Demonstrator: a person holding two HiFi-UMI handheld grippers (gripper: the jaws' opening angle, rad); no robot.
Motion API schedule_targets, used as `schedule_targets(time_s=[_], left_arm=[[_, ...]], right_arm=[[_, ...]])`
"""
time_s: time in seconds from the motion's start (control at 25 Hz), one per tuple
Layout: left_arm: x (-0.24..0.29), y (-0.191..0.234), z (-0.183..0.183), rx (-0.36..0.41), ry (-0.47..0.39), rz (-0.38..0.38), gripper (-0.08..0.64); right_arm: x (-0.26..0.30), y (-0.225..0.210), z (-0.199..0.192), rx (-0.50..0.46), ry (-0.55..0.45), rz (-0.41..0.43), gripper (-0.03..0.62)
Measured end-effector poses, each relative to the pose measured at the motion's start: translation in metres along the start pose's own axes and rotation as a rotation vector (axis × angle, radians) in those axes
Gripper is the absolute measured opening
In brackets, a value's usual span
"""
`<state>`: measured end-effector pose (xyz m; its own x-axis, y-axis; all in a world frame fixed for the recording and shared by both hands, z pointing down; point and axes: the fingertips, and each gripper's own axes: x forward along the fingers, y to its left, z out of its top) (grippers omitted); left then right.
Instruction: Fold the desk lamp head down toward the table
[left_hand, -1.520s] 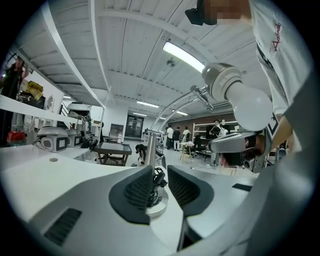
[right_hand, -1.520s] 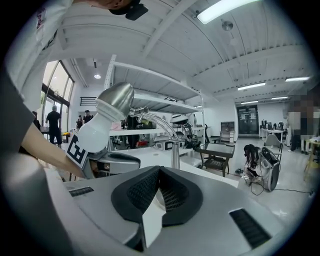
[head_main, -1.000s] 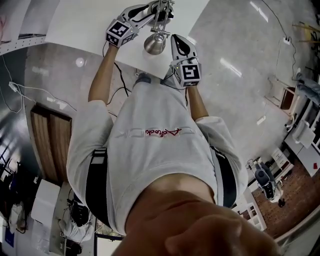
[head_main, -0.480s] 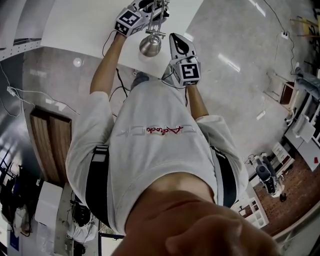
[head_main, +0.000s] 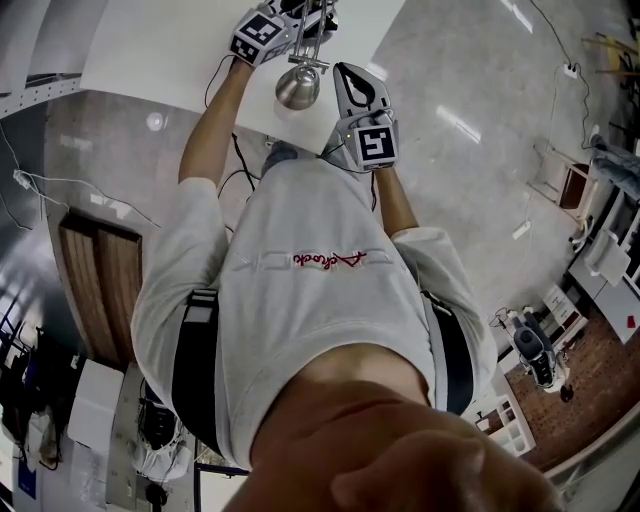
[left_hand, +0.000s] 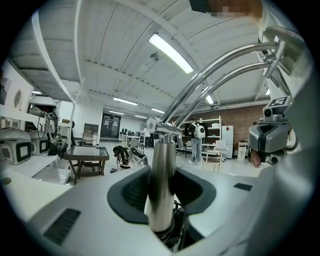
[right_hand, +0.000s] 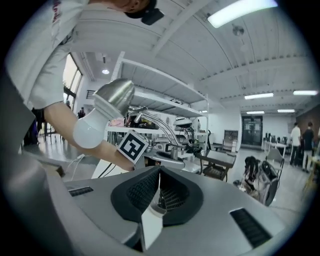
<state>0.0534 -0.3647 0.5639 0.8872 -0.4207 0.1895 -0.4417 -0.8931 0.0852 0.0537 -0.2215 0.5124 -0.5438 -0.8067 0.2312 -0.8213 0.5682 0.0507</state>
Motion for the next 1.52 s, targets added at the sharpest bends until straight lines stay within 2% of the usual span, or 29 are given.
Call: schedule_targets(time_s=[0.08, 0.12, 0.24, 0.4, 0.44, 0.56, 0.64, 0.84, 1.04, 1.36, 1.48, 1.52], left_arm=[[-0.001, 0.001, 0.000, -0.002, 0.003, 0.001, 0.143], [-0.001, 0.002, 0.000, -0.005, 0.003, 0.002, 0.143], [0.001, 0.001, -0.002, -0.013, 0.003, 0.002, 0.143], [0.003, 0.000, -0.002, -0.019, 0.005, 0.007, 0.143], [0.003, 0.001, -0.002, -0.020, 0.006, 0.008, 0.143], [0.002, 0.002, -0.003, -0.017, 0.014, 0.007, 0.143], [0.001, 0.003, -0.004, -0.014, 0.016, 0.005, 0.143], [0.002, 0.002, -0.003, -0.017, 0.016, 0.006, 0.143], [0.002, 0.000, -0.001, -0.028, 0.004, 0.003, 0.143], [0.005, 0.001, -0.001, -0.019, 0.022, 0.012, 0.143], [0.003, 0.002, -0.002, -0.019, 0.025, 0.009, 0.143], [0.002, 0.002, -0.003, -0.020, 0.025, 0.009, 0.143]], right_arm=[[0.001, 0.009, 0.006, -0.083, 0.003, 0.026, 0.106], [0.001, 0.013, 0.008, -0.129, 0.001, 0.037, 0.118], [0.000, 0.018, 0.014, -0.268, -0.019, 0.050, 0.137], [-0.001, 0.017, 0.018, -0.312, -0.022, 0.049, 0.144], [0.000, 0.017, 0.021, -0.354, -0.026, 0.042, 0.144], [0.005, 0.023, 0.038, -0.602, -0.061, 0.017, 0.146], [0.011, 0.028, 0.052, -0.715, -0.097, 0.022, 0.161], [0.028, 0.028, 0.071, -0.804, -0.145, 0.056, 0.175], [0.039, 0.024, 0.076, -0.775, -0.152, 0.102, 0.175], [0.061, 0.026, 0.086, -0.930, -0.201, 0.134, 0.175], [0.070, 0.033, 0.086, -1.033, -0.232, 0.142, 0.152], [0.072, 0.036, 0.086, -1.061, -0.245, 0.147, 0.108]])
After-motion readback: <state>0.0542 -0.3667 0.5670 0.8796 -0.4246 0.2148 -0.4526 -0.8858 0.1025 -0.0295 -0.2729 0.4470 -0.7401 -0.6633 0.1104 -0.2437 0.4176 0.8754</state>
